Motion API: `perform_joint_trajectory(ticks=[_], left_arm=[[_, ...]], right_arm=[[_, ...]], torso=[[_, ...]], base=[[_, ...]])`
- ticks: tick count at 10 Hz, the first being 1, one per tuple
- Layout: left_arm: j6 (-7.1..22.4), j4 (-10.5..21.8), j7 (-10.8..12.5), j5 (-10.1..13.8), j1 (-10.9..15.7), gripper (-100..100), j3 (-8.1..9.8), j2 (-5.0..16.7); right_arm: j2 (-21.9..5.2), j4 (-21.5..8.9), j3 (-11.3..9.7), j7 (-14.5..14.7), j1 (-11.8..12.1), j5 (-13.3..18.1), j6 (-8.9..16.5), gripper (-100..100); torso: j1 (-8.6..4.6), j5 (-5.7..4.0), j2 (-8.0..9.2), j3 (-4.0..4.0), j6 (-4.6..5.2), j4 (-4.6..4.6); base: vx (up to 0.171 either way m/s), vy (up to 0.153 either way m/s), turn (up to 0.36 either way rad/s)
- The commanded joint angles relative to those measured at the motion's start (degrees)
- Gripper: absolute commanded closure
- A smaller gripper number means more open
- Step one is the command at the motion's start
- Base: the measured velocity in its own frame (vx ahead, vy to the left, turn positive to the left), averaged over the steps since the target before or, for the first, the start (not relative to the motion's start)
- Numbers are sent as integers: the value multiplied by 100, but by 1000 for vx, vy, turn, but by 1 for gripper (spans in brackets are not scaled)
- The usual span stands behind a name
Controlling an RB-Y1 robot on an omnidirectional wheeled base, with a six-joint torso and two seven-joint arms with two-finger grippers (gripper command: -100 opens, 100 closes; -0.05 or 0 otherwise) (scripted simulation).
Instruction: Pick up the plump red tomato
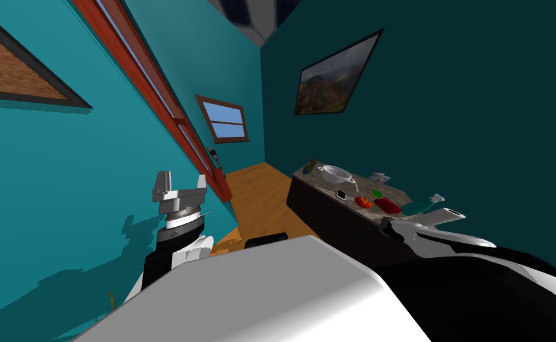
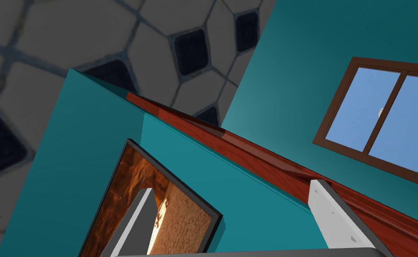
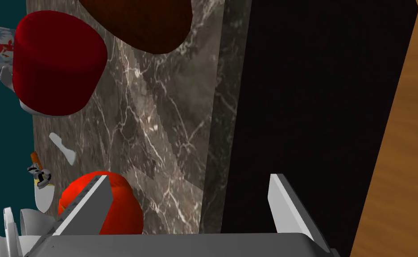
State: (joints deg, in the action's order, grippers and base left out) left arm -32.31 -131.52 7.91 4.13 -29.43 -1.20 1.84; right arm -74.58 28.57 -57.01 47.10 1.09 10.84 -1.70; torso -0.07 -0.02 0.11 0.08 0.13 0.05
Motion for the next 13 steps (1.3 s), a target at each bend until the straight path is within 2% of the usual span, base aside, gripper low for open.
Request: perform_joint_trajectory(ticks=[1, 2, 3, 5, 6, 7, 8, 9, 10, 13], left_arm=[[0, 0, 0, 0, 0, 0, 0, 0], [0, 0, 0, 0, 1, 0, -1, 0], [0, 0, 0, 0, 0, 0, 0, 0], [0, 0, 0, 0, -1, 0, 0, 1], [0, 0, 0, 0, -1, 0, 0, 0], [0, 0, 0, 0, 0, 0, 0, 0], [0, 0, 0, 0, 0, 0, 0, 0], [0, 0, 0, 0, 0, 0, 0, 1], [0, 0, 0, 0, 0, 0, 0, 0], [0, 0, 0, 0, 0, 0, 0, 0]], right_arm=[[-37, -204, -76, -4, -129, -38, 15, -100], [-37, -204, -76, -4, -129, -38, 15, -100], [-66, -315, -158, -19, -281, -99, 53, -100], [-66, -315, -158, -19, -281, -99, 53, -100], [-101, -214, -111, -15, -223, -98, 109, -100], [-100, -224, -118, -18, -229, -100, 100, 0], [66, -280, -80, -11, -227, -44, 226, -100], [-32, -192, -54, -9, -182, -67, 180, -100], [-24, -187, -45, -6, -177, -62, 206, 100], [-25, -187, -46, -6, -178, -62, 204, 100]], torso=[[0, 0, 0, 0, 0, 0], [2, 2, -5, -2, -10, 0], [-2, -1, -8, -5, -3, -2], [-18, -4, -28, -16, -5, -6], [-14, -4, -17, -10, 0, -4], [-5, -3, -6, -4, 0, -1], [-1, -1, 0, 0, 0, 0], [-25, -6, 0, 0, -2, 0], [-19, -6, 2, 1, 1, 1], [1, -1, 5, 3, 0, 1]], base=[[17, 4, 217], [29, -12, 123], [73, -35, 256], [60, -46, 89], [13, -11, -4], [0, 0, 0], [10, -80, 70], [5, -53, 29], [1, -7, -2], [0, 0, 0]])
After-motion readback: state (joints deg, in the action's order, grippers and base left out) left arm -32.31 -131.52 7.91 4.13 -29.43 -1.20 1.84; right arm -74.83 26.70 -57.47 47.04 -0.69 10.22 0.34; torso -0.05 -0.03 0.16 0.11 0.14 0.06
